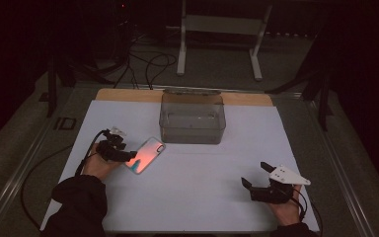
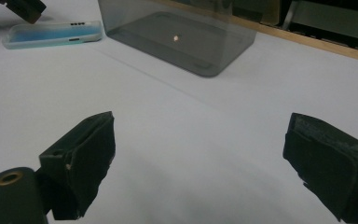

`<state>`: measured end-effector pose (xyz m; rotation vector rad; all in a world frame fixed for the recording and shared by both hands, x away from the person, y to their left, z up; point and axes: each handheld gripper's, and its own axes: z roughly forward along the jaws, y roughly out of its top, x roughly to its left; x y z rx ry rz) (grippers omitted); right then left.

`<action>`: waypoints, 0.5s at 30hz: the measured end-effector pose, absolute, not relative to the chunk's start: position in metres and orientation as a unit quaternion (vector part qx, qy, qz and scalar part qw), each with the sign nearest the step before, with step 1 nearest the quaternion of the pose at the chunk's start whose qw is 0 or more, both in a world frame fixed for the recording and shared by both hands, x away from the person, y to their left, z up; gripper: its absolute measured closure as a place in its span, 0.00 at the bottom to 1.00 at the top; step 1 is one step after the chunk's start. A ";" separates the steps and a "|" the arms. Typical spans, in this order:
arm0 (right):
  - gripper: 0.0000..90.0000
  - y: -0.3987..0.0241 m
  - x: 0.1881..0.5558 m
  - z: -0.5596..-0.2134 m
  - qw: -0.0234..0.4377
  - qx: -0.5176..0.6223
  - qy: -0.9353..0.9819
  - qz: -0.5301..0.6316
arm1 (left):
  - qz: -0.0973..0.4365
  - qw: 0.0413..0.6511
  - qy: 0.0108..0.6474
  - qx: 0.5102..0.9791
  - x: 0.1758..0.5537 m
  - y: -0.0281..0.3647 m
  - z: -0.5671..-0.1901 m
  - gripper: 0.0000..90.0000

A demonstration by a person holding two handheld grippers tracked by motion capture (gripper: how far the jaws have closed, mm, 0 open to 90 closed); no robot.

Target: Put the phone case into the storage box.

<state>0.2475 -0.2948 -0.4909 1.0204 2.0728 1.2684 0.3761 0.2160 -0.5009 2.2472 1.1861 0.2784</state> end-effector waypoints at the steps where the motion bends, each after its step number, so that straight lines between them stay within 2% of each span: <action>1: 0.10 -0.295 0.247 -0.491 0.250 0.375 0.762 0.466 | 0.102 0.290 0.444 0.842 0.376 0.216 -0.501 0.50; 15: 0.10 -0.295 0.248 -0.491 0.250 0.374 0.762 0.466 | 0.055 0.278 0.444 0.850 0.381 0.216 -0.508 0.83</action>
